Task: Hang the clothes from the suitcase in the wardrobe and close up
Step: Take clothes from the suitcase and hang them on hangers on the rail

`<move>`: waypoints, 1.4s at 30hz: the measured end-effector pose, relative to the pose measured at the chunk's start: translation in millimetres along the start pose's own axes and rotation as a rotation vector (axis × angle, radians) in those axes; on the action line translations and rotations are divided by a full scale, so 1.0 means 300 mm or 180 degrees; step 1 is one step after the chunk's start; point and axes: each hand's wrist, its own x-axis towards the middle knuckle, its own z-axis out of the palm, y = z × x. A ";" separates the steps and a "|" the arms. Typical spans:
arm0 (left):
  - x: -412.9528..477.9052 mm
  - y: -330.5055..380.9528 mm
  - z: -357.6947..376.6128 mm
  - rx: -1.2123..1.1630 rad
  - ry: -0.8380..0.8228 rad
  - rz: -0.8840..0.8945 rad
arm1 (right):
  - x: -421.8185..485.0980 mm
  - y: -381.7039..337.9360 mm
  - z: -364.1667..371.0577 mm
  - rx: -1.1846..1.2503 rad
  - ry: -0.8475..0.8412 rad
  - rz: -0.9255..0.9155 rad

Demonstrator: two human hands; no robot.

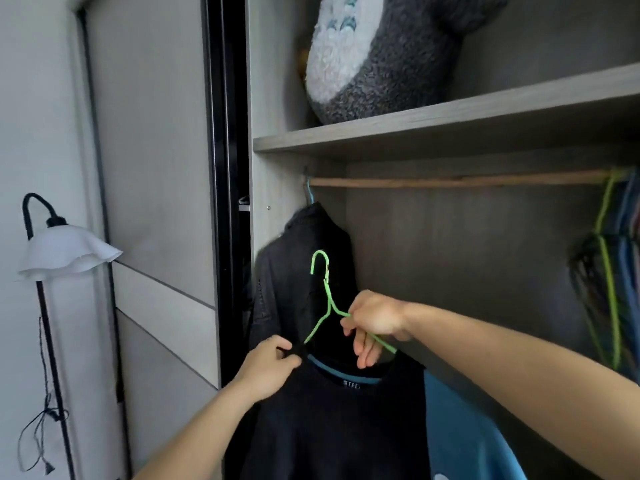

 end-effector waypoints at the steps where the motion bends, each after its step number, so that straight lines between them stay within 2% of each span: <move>1: 0.006 0.033 0.007 0.0011 -0.0091 0.0102 | 0.009 -0.008 -0.021 0.0163 0.0193 0.0045; 4: 0.032 0.141 0.015 -0.0125 -0.0124 0.0379 | 0.041 -0.050 -0.098 0.0552 0.0744 0.0064; 9: 0.123 0.287 -0.015 -0.0513 -0.0133 0.0529 | 0.115 -0.136 -0.227 0.1218 0.1311 0.0064; 13: 0.222 0.353 -0.040 -0.0602 0.0074 0.0581 | 0.185 -0.180 -0.373 0.2462 0.1805 -0.0509; 15: 0.267 0.383 -0.045 -0.0985 0.0176 0.0463 | 0.240 -0.186 -0.414 0.2775 0.1918 -0.0749; 19: 0.326 0.435 -0.064 -0.1796 0.0138 0.0141 | 0.382 -0.176 -0.437 0.2616 0.2003 -0.1030; 23: 0.403 0.447 -0.092 -0.1785 0.0275 0.0234 | 0.492 -0.201 -0.466 0.2248 0.2027 -0.1094; 25: 0.430 0.442 -0.099 -0.1570 0.0174 0.0325 | 0.545 -0.207 -0.467 0.2158 0.1973 -0.1042; 27: 0.459 0.420 -0.096 -0.0885 0.0177 0.0512 | 0.620 -0.207 -0.453 0.2105 0.1906 -0.1079; 30: 0.516 0.350 -0.077 0.0356 0.0682 0.0982 | 0.733 -0.209 -0.416 0.1974 0.1838 -0.1119; 32: 0.552 0.295 -0.075 0.1005 0.1074 0.1081 | 0.793 -0.211 -0.395 0.1846 0.1793 -0.1126; 36: 0.618 0.188 -0.089 0.1335 0.1221 0.0854 | 0.913 -0.202 -0.341 0.1416 0.1624 -0.1071; 42: 0.701 0.113 -0.117 0.1491 0.1510 0.0612 | 1.015 -0.250 -0.305 0.1147 0.1687 -0.1208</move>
